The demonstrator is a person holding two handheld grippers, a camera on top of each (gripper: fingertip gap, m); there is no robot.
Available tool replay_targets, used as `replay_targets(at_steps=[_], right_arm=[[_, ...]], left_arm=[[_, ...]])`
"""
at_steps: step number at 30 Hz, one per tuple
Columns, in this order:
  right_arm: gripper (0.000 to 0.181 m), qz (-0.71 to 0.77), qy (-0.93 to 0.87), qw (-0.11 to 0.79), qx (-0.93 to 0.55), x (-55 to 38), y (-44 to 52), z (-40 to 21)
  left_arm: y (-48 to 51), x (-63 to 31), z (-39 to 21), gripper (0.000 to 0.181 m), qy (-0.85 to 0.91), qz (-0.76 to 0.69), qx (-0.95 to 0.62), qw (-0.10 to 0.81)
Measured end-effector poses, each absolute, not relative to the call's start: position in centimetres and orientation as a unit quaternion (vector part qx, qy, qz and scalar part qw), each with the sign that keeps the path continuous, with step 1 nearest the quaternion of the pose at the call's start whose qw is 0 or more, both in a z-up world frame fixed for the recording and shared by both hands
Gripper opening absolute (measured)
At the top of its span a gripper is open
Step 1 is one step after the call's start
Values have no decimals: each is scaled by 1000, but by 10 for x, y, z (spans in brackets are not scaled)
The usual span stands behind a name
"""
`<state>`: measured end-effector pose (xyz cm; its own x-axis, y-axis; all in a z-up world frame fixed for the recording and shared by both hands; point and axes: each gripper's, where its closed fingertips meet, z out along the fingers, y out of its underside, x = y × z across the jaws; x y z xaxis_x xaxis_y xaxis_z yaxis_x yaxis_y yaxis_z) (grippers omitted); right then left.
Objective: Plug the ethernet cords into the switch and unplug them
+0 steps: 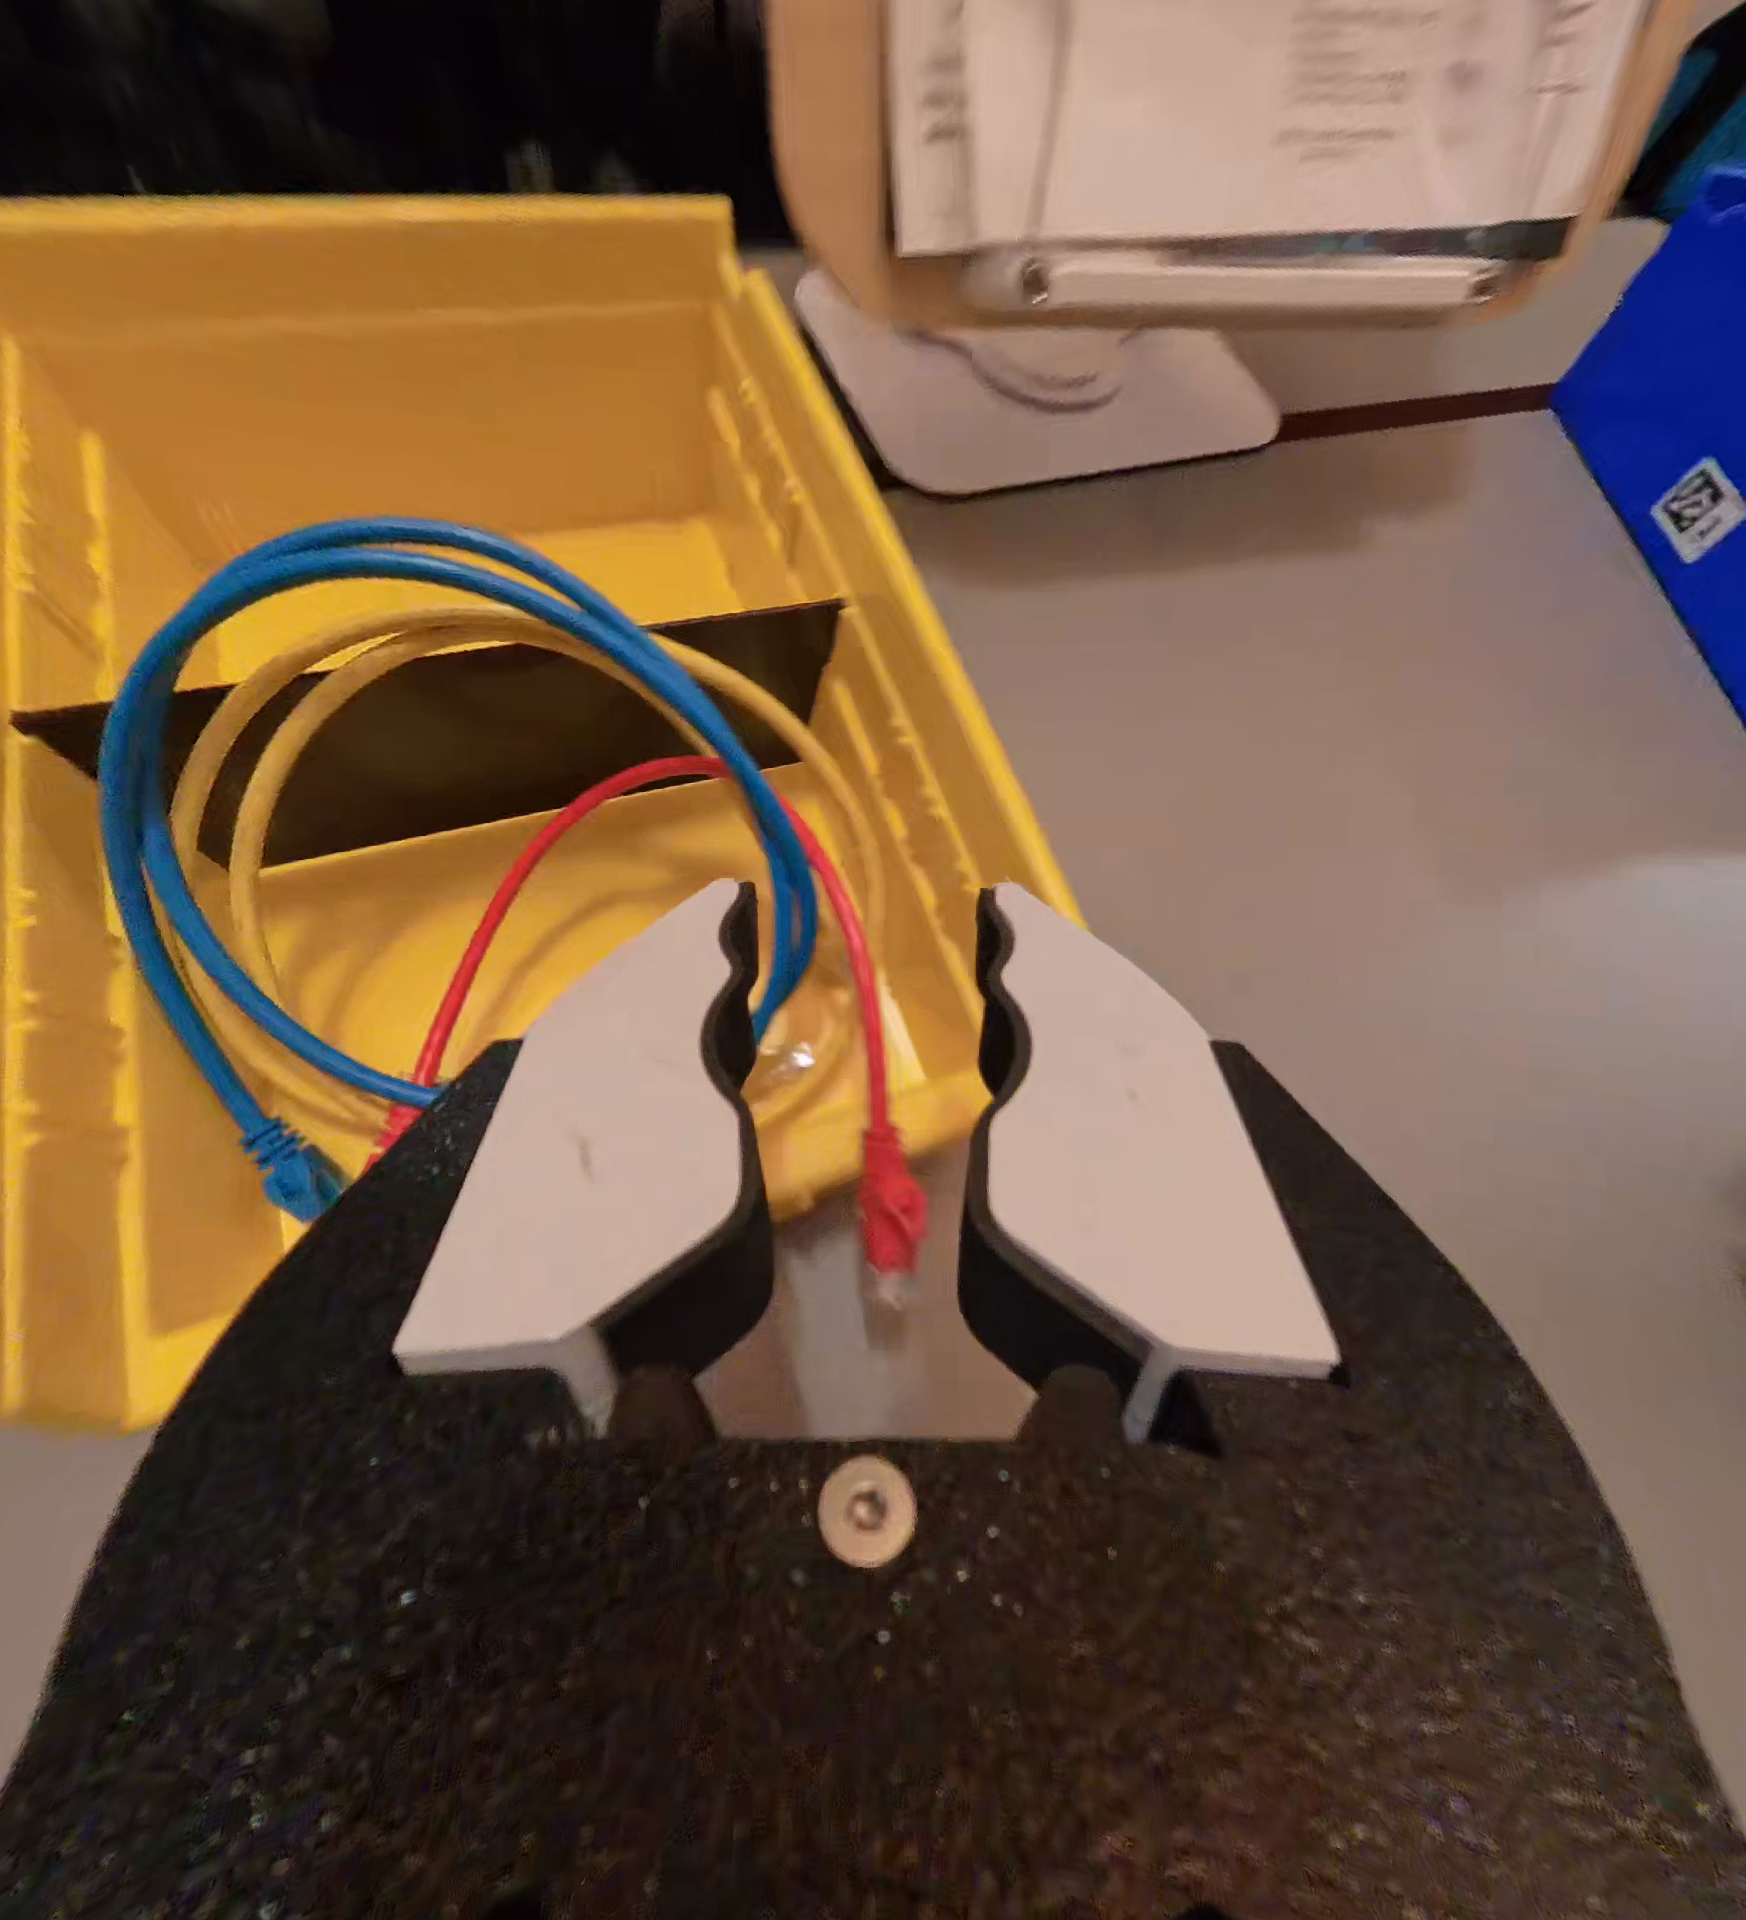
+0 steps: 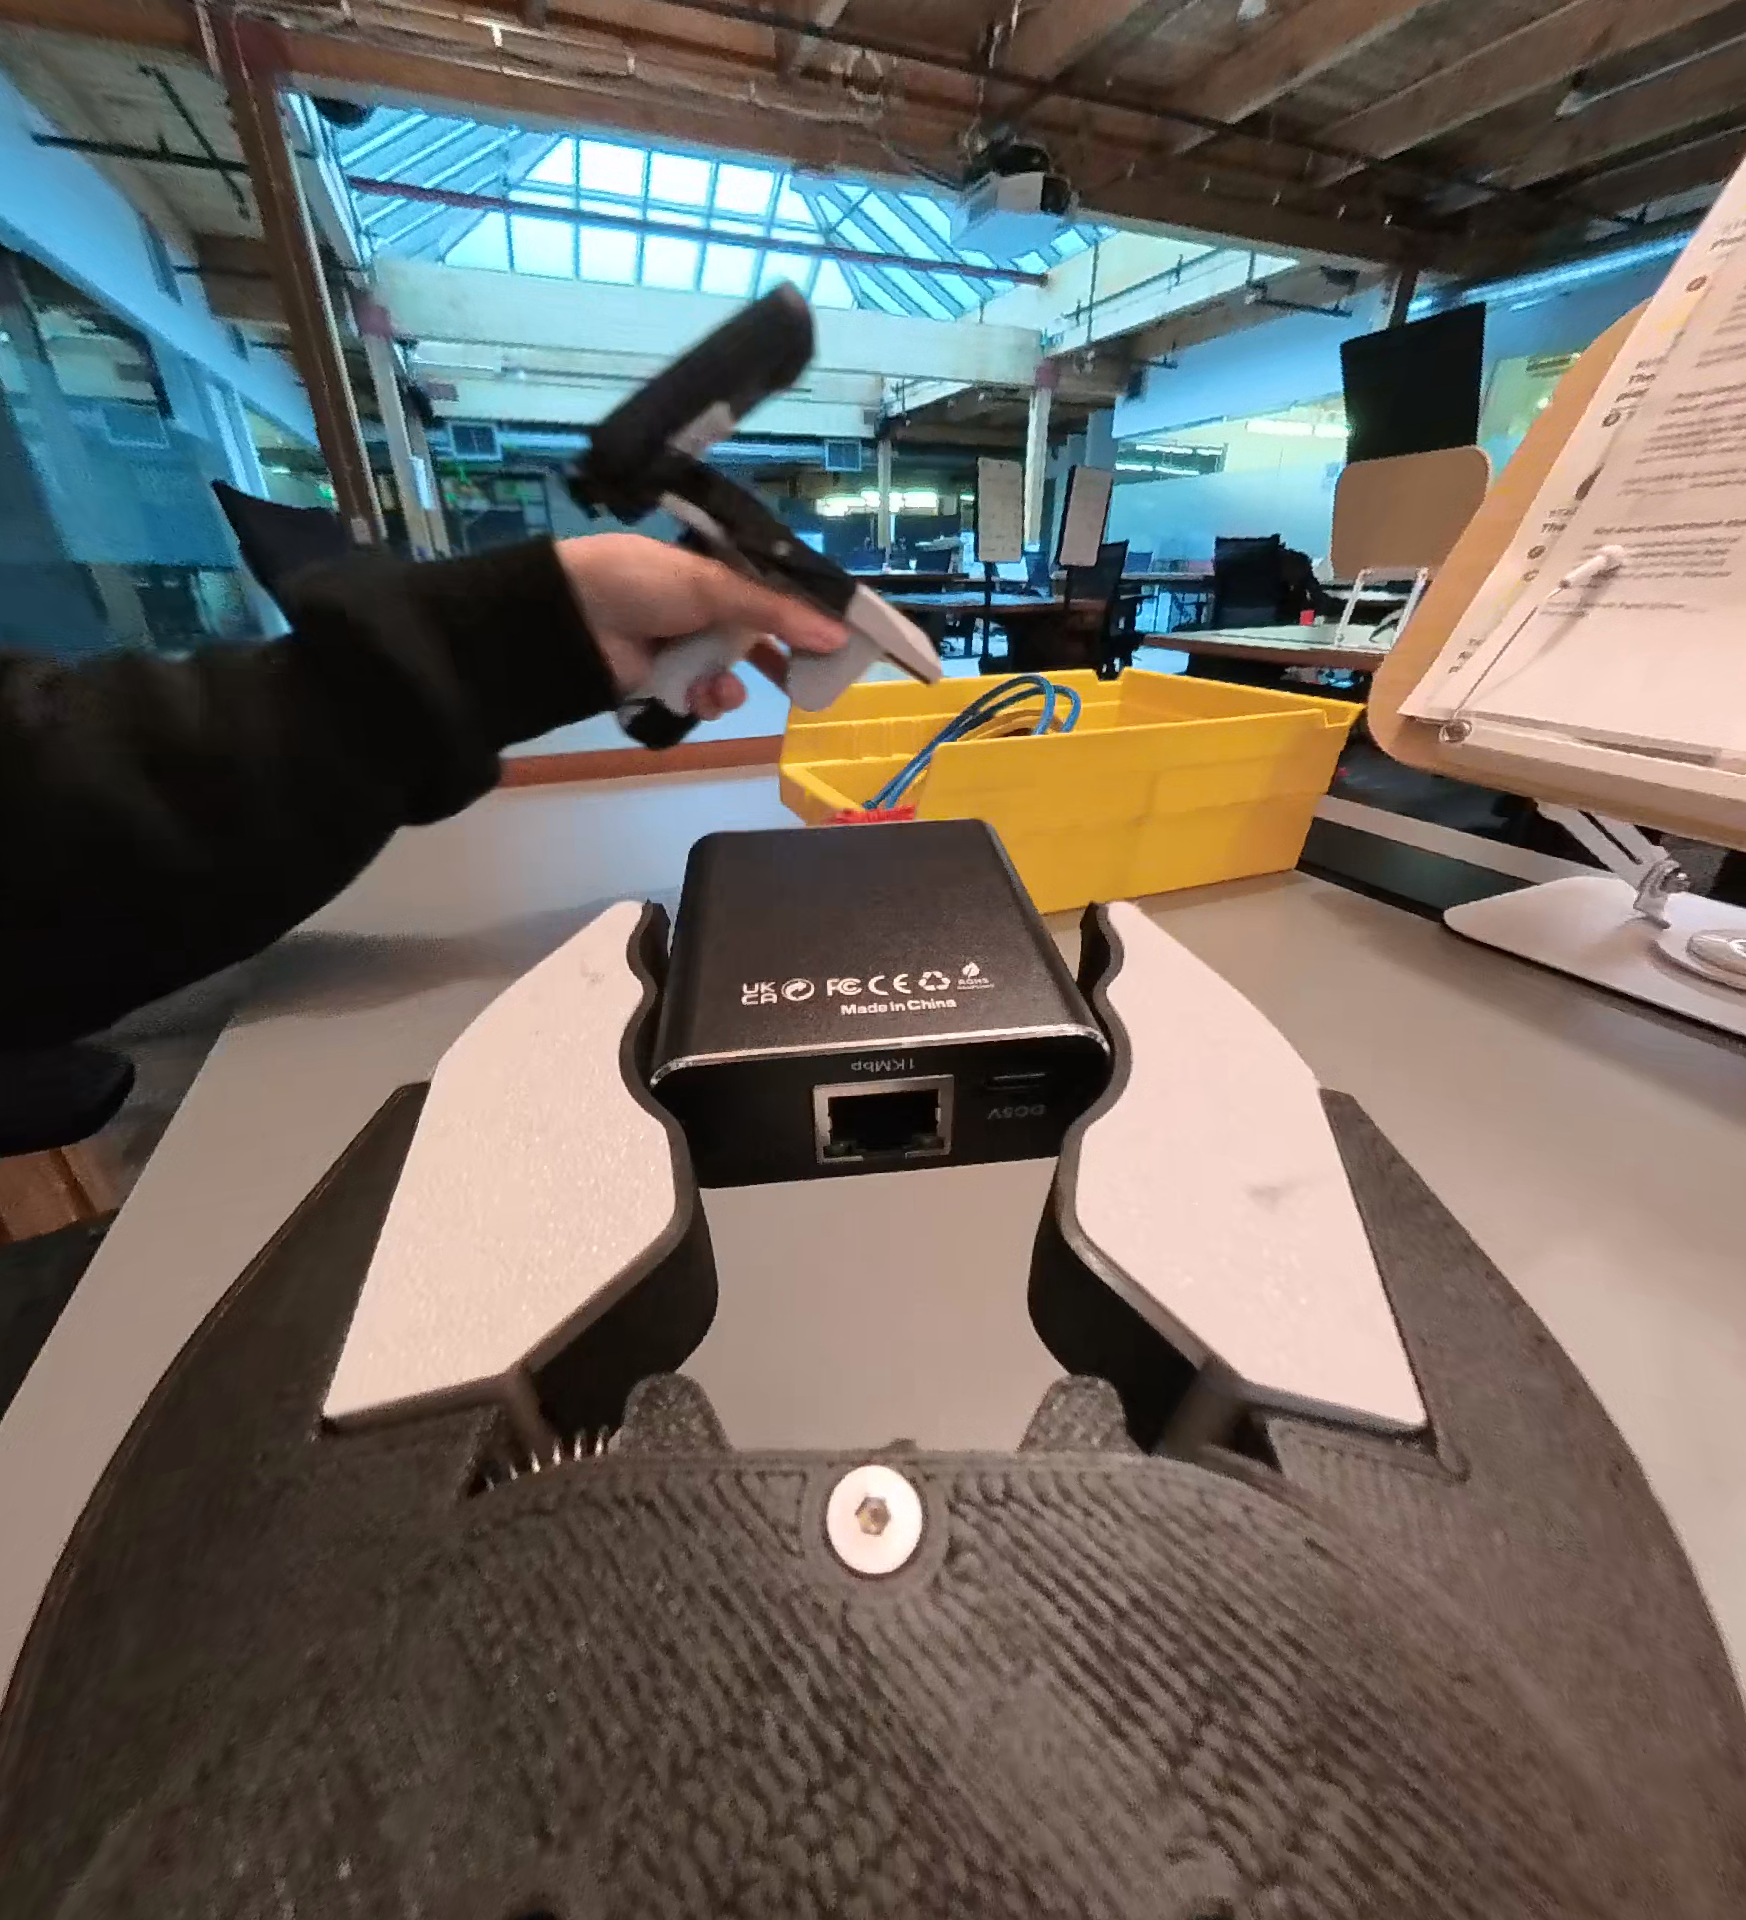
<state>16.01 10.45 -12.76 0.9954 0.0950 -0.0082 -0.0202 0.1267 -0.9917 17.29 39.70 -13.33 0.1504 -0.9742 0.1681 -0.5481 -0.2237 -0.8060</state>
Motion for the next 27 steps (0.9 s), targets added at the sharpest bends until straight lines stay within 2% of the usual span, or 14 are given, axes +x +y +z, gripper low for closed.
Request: replay_targets(at_steps=[4, 10, 11, 12, 13, 21, 27], right_arm=[[76, 48, -21, 757, -651, 162, 102, -125], [76, 62, -16, 761, -645, 164, 100, -123], [76, 61, -17, 761, -646, 164, 100, -124], [76, 60, -18, 761, -646, 164, 100, -124], [76, 60, -18, 761, -646, 164, 100, -124], [76, 62, -23, 759, -648, 162, 100, -124], [76, 62, -13, 762, -645, 166, 98, -123]], left_arm=[[427, 200, -151, 54, 513, -352, -748, 231], [423, 221, -181, 49, 509, -326, -780, 164], [424, 222, -184, 43, 506, -327, -780, 166], [424, 223, -183, 20, 503, -339, -777, 168], [422, 224, -179, 10, 497, -358, -772, 170], [432, 194, -114, 8, 515, -370, -722, 277], [381, 162, -30, 6, 644, -356, -546, 400]])
